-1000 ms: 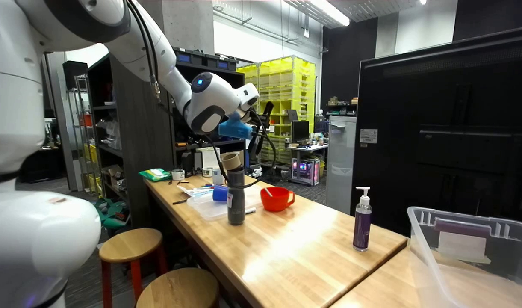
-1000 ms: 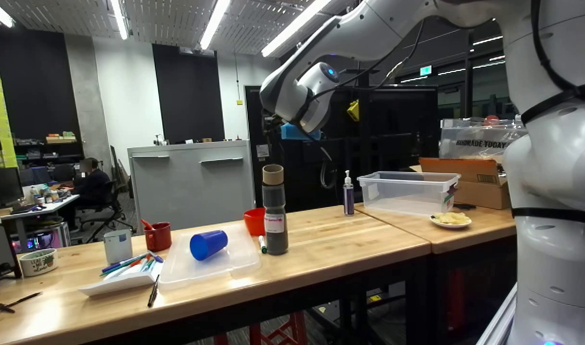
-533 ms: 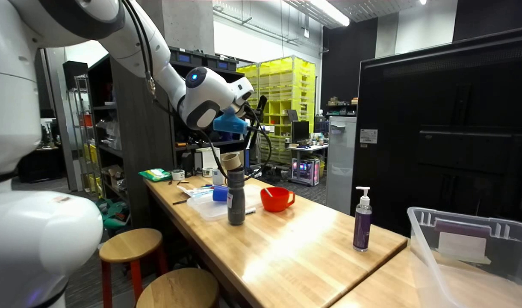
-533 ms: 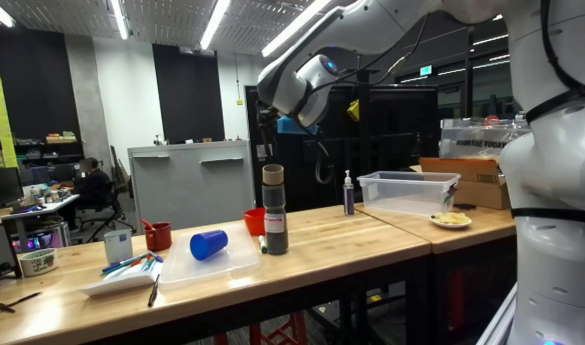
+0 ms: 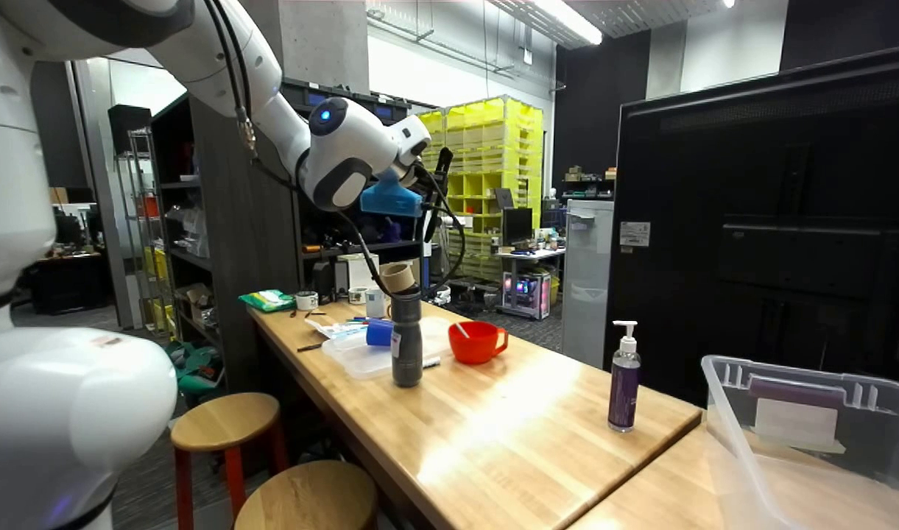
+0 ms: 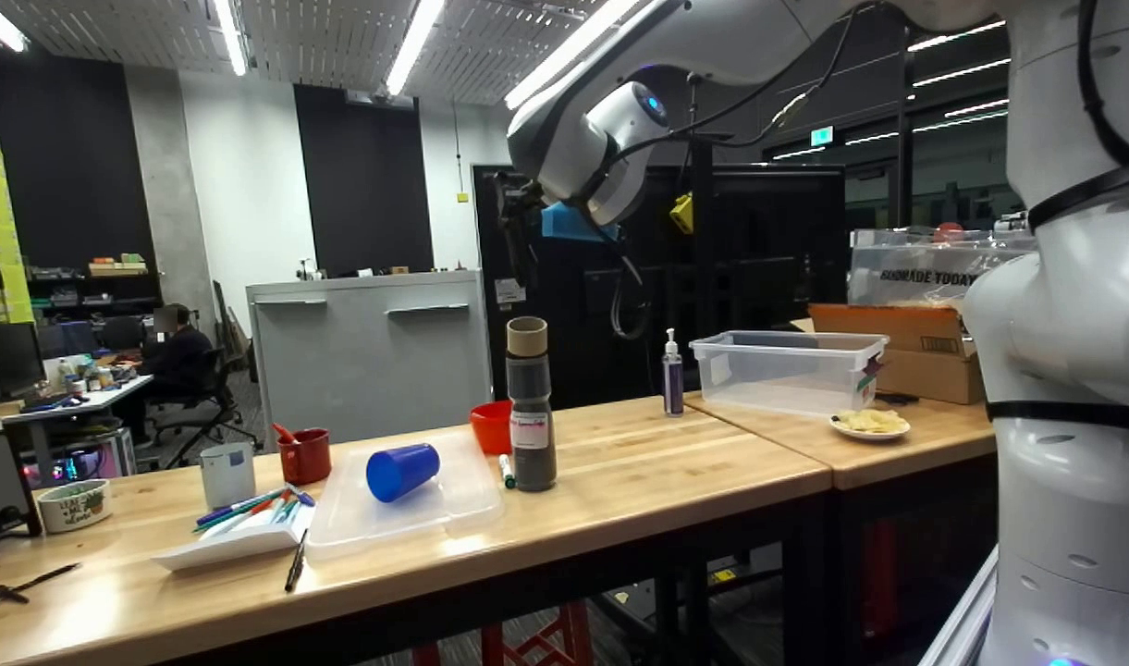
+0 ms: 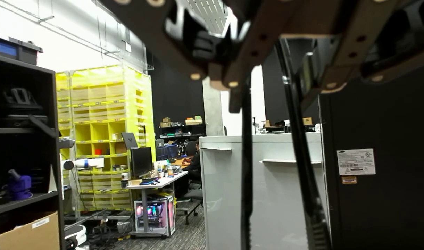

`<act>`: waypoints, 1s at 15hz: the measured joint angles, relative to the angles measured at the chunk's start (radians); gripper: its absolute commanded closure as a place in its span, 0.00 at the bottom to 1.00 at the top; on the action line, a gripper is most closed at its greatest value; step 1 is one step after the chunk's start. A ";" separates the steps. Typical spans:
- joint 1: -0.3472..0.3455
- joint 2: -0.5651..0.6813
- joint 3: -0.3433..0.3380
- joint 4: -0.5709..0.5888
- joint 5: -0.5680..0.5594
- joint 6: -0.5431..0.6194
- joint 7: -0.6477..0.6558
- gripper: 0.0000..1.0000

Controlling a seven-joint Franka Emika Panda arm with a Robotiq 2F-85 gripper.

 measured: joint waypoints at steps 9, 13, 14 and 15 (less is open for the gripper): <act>-0.012 -0.071 0.018 -0.117 -0.019 0.000 0.000 0.63; -0.032 -0.094 0.044 -0.162 -0.036 0.000 0.000 0.62; -0.040 -0.099 0.052 -0.171 -0.040 0.000 0.000 0.62; -0.048 -0.103 0.060 -0.178 -0.045 0.000 0.000 0.62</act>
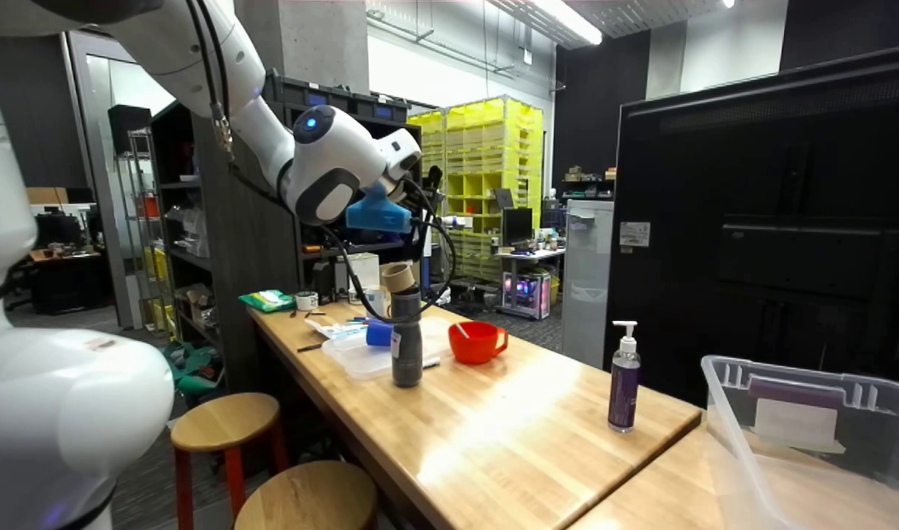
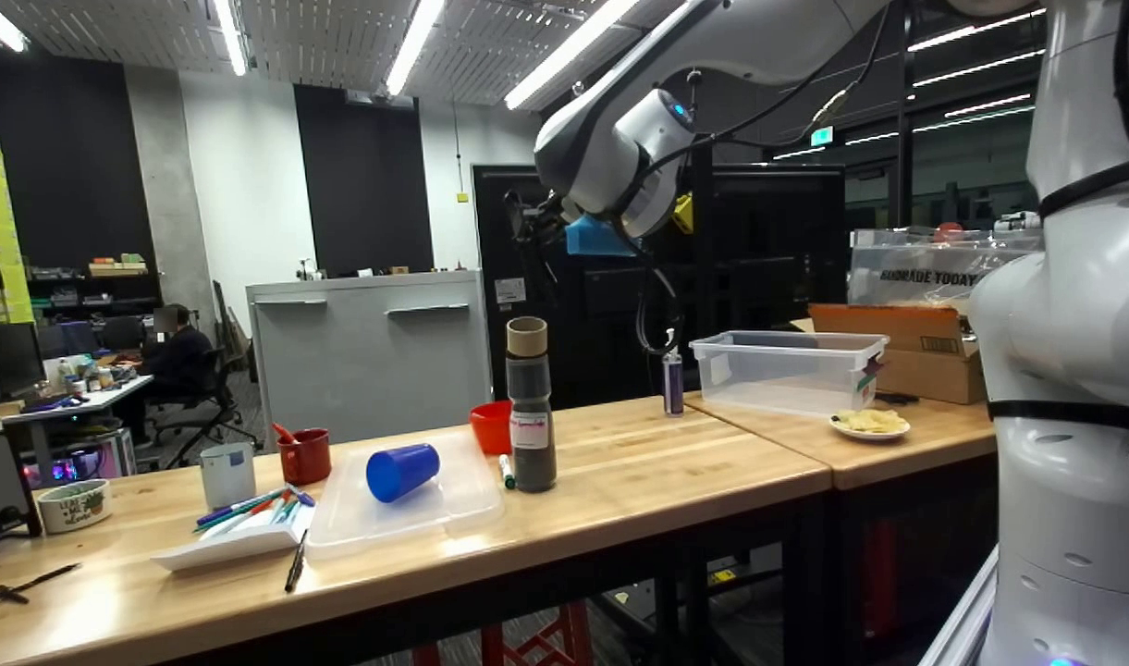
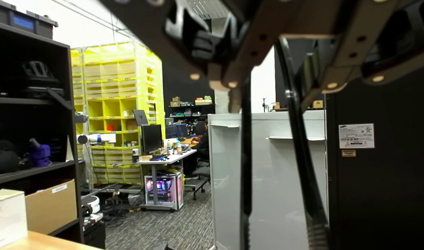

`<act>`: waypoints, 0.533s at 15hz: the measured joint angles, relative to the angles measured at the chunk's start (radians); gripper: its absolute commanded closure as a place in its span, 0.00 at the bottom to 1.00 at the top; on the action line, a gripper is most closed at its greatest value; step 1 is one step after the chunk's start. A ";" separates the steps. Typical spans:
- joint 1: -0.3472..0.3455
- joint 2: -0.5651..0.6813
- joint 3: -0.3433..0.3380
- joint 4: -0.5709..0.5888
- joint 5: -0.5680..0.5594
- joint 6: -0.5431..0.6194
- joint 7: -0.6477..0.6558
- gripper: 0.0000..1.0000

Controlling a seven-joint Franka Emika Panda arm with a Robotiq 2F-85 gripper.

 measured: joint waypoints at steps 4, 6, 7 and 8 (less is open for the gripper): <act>-0.052 -0.015 0.049 -0.014 -0.016 0.000 0.000 0.63; -0.095 -0.021 0.086 -0.012 -0.025 0.000 0.000 0.63; -0.117 -0.023 0.105 -0.012 -0.029 0.000 0.000 0.62; -0.140 -0.025 0.125 -0.012 -0.031 0.000 0.000 0.62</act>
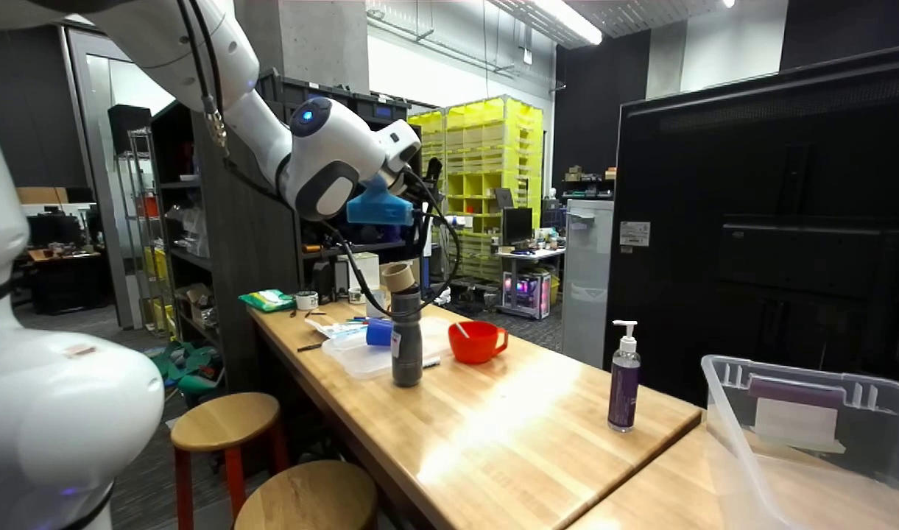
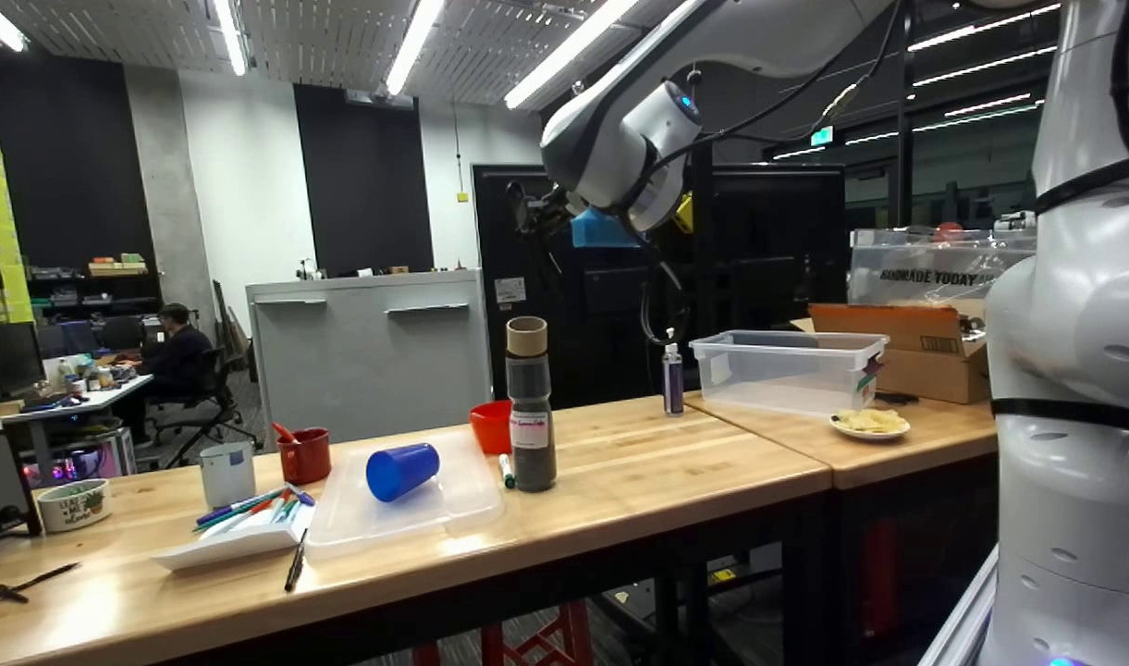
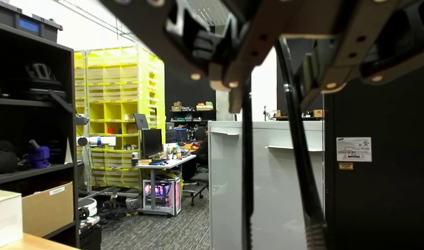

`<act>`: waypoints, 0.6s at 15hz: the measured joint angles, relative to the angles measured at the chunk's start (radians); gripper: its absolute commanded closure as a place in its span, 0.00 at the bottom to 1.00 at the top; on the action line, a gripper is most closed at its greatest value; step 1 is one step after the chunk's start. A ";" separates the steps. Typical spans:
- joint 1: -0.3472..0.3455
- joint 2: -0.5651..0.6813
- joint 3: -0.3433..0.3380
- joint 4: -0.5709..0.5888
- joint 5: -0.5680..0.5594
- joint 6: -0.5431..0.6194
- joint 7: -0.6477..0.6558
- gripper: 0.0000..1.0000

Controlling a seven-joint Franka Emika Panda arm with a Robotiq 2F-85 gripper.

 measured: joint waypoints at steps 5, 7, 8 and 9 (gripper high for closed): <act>-0.120 -0.003 0.113 0.000 -0.001 0.000 -0.001 0.63; -0.166 -0.003 0.162 -0.002 -0.001 0.000 -0.002 0.63; -0.187 -0.003 0.186 -0.003 -0.001 0.000 -0.002 0.62; -0.205 -0.003 0.209 -0.004 -0.001 0.000 -0.002 0.63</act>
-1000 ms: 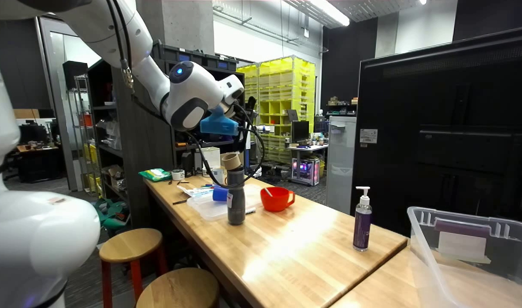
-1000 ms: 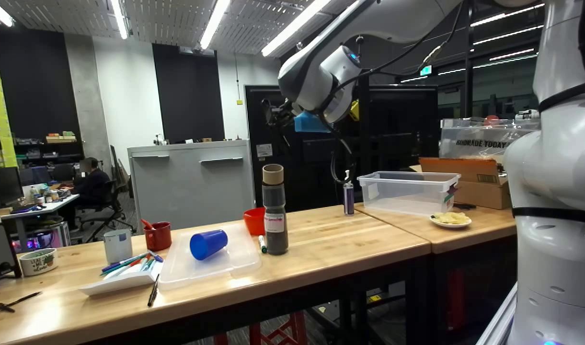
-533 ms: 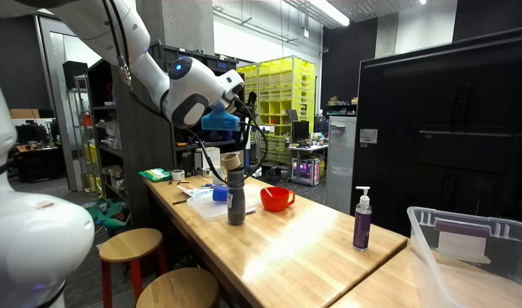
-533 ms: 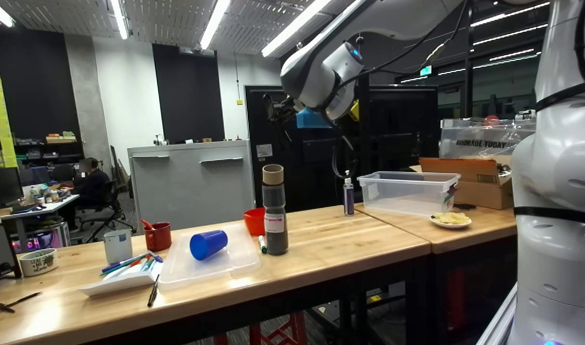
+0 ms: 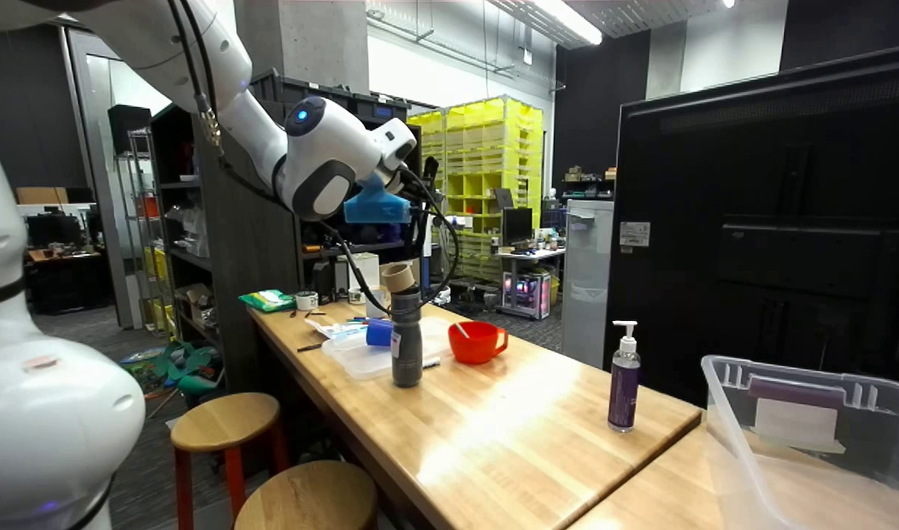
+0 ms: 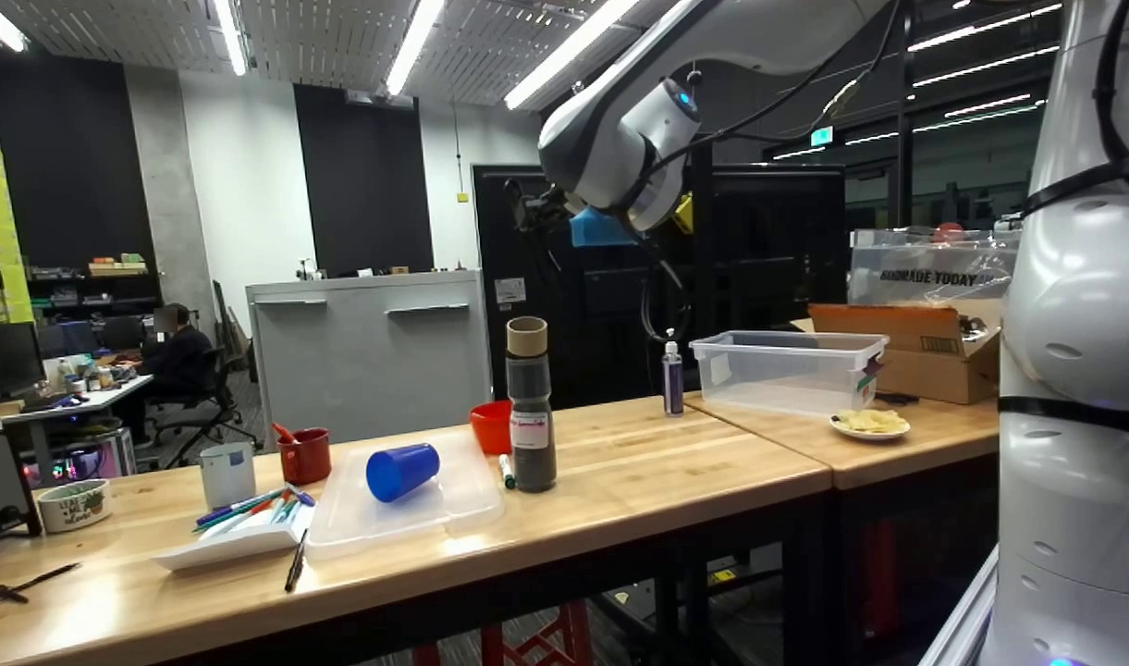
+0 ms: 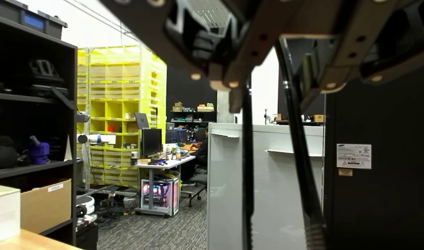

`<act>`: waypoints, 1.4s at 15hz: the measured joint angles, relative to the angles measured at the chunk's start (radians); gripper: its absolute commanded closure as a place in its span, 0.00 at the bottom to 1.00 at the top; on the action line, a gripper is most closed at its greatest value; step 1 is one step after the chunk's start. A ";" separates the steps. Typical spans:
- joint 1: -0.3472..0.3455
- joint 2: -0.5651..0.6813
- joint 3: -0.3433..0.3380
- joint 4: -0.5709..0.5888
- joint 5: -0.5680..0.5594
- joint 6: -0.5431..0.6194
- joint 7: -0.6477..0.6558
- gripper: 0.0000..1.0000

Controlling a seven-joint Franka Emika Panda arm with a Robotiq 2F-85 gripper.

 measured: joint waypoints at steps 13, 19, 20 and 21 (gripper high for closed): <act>-0.225 -0.004 0.266 -0.045 0.000 0.001 -0.002 0.63; -0.356 -0.028 0.393 -0.044 -0.003 0.001 -0.002 0.63; -0.376 -0.031 0.415 -0.044 -0.003 0.001 -0.002 0.63; -0.399 -0.033 0.439 -0.044 -0.003 0.001 -0.002 0.62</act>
